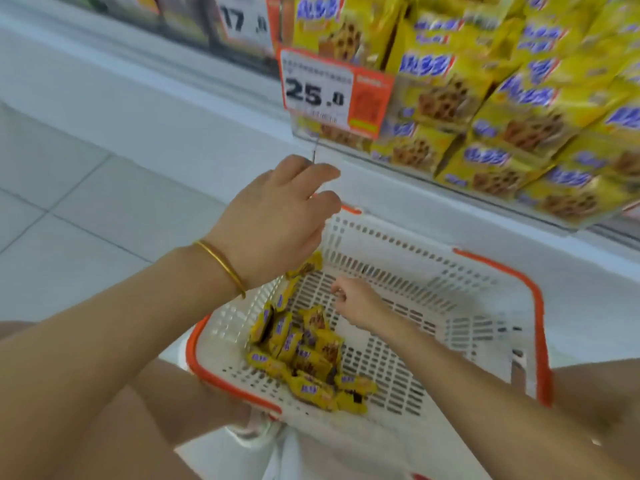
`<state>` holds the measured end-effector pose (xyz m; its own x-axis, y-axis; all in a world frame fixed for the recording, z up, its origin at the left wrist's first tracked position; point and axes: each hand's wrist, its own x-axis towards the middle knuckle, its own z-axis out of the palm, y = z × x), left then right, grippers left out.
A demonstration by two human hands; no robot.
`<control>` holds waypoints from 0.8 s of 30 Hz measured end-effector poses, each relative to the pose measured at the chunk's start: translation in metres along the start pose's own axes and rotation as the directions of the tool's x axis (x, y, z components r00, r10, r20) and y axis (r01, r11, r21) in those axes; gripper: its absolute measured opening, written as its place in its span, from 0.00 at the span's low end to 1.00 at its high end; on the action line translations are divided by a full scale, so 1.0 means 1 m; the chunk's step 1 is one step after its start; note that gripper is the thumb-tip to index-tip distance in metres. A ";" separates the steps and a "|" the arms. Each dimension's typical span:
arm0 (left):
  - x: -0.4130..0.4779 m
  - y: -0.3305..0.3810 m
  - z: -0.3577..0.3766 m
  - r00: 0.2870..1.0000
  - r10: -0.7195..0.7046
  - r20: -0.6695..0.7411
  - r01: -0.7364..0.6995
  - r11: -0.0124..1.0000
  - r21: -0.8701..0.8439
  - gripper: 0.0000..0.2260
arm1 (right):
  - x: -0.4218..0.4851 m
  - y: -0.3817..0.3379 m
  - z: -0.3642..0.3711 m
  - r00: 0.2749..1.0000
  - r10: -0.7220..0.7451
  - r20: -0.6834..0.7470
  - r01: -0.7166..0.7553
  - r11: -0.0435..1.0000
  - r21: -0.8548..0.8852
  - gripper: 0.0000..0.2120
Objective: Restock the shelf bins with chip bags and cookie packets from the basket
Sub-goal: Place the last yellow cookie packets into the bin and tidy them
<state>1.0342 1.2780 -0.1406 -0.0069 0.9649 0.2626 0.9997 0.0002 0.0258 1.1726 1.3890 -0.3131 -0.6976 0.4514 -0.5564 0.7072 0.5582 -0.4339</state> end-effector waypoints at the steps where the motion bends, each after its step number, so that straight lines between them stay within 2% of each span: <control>1: -0.002 -0.005 0.005 0.999 -0.001 0.050 0.001 1.000 0.006 0.13 | 0.012 0.007 0.017 0.996 0.050 0.073 -0.050 0.999 -0.006 0.13; 3: -0.002 -0.011 0.010 0.990 -0.012 0.142 0.011 1.000 0.011 0.18 | 0.028 0.018 0.046 0.977 0.109 0.185 -0.099 0.993 -0.066 0.17; 5: 0.001 -0.012 0.013 0.960 -0.091 0.265 0.082 0.996 0.046 0.19 | 0.034 0.027 0.077 0.960 0.158 0.230 -0.136 0.985 -0.108 0.16; 8: 0.007 -0.019 0.022 0.873 -0.165 0.459 0.116 0.984 0.132 0.15 | 0.029 0.037 0.118 0.961 0.230 0.153 -0.209 0.967 -0.146 0.07; 10: 0.010 -0.018 0.023 0.863 -0.142 0.485 0.100 0.989 0.112 0.16 | 0.027 0.040 0.126 0.966 0.244 0.090 -0.225 0.957 -0.182 0.04; 12: 0.012 -0.016 0.025 0.852 -0.133 0.506 0.091 0.990 0.107 0.16 | 0.024 0.042 0.112 0.963 0.261 0.073 -0.259 0.965 -0.034 0.05; 14: 0.013 -0.012 0.025 0.828 -0.122 0.547 0.057 0.989 0.134 0.16 | 0.016 0.043 0.082 0.957 0.271 0.099 -0.288 0.923 0.257 0.07; 17: 0.016 -0.003 0.022 0.742 -0.142 0.655 0.087 0.989 0.116 0.15 | -0.010 0.038 0.021 0.959 0.185 0.213 -0.281 0.683 0.674 0.04; 20: 0.023 0.007 0.020 0.688 -0.164 0.707 0.218 0.976 0.014 0.16 | -0.042 0.031 -0.026 0.983 0.031 0.180 -0.167 0.549 0.819 0.08; 24: 0.034 0.027 0.012 0.598 -0.143 0.788 0.446 0.877 -0.180 0.22 | -0.086 0.016 -0.065 0.999 -0.038 0.025 -0.007 0.406 0.914 0.12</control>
<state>1.0611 1.3135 -0.1424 -0.1273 0.7845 -0.6070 0.8687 0.3836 0.3135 1.2362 1.4047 -0.2264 -0.7207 0.4128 -0.5570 0.3971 -0.4127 -0.8197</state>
